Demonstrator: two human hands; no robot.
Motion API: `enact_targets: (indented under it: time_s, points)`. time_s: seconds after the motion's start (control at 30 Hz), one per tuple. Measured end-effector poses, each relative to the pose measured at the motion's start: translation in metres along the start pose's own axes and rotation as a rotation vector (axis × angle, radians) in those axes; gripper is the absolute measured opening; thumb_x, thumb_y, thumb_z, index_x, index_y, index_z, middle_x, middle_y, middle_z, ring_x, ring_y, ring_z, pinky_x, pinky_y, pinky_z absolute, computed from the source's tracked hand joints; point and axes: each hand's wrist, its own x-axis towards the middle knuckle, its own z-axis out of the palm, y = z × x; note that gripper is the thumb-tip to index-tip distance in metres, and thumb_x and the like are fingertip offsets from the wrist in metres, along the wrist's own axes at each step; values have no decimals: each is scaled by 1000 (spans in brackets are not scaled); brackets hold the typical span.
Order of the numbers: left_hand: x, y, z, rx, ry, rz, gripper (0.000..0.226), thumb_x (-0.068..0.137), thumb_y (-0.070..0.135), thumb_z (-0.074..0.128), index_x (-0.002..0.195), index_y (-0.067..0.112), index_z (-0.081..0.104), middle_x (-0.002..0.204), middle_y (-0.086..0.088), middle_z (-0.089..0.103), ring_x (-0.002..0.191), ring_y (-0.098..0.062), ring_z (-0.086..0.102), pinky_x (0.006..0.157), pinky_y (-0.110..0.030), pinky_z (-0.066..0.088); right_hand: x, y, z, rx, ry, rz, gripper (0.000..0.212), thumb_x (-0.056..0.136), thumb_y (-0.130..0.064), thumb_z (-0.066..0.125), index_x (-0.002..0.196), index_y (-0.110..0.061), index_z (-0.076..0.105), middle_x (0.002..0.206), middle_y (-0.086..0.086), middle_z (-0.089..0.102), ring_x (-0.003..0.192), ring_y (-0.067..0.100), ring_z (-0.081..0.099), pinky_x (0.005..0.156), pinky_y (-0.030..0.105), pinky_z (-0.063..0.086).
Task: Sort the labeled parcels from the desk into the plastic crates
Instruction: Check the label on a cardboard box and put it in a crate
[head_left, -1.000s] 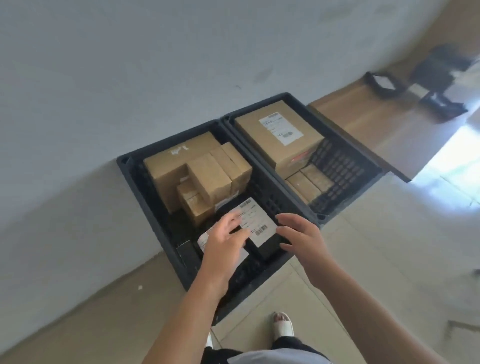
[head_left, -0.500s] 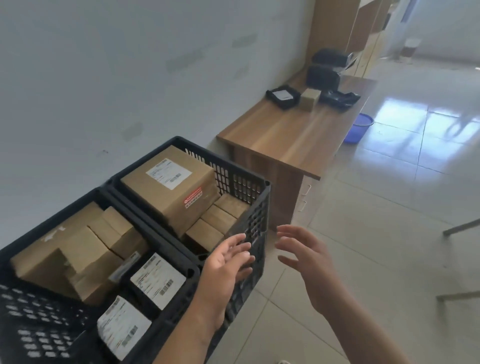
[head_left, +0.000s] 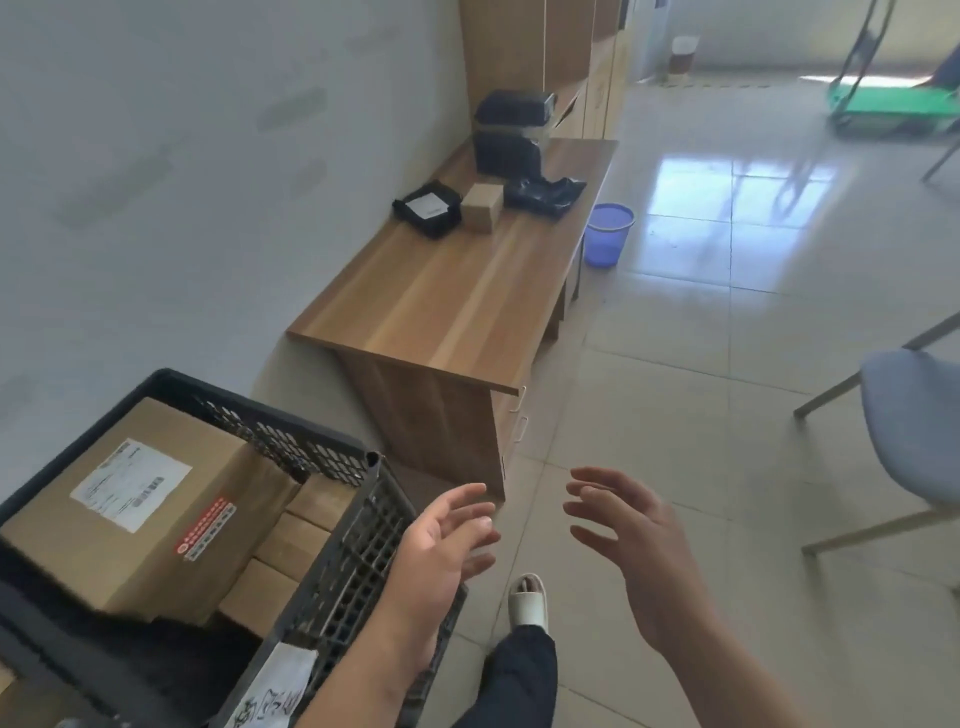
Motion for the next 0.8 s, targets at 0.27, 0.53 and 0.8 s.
enact_targets:
  time_s: [0.27,0.53,0.8]
  points:
    - [158,71,68,-5,-103,-7,28,98,11,65,123,23,68,123,-6,70,109,-24,72,96,-40,59,136,-90,-14,-45,81,-38,17,97,-6,63,103,-11,77,104,12,76,93,22,72,94,44,57]
    - [280,147,120,-36,-151,-23,26,97,13,67,120,26,68,120,-3,70,110,-24,70,86,-30,60,246,-160,-18,-38,128,-25,17,97,-7,64,100,-12,79,99,7,77,90,19,73,90,40,59]
    - [379,183,167,28,-117,-67,27,98,10,65,120,25,68,120,-3,69,109,-22,70,92,-35,59,366,-193,-42,-9,153,48,18,97,-9,63,99,-15,80,101,7,79,98,24,75,89,40,58]
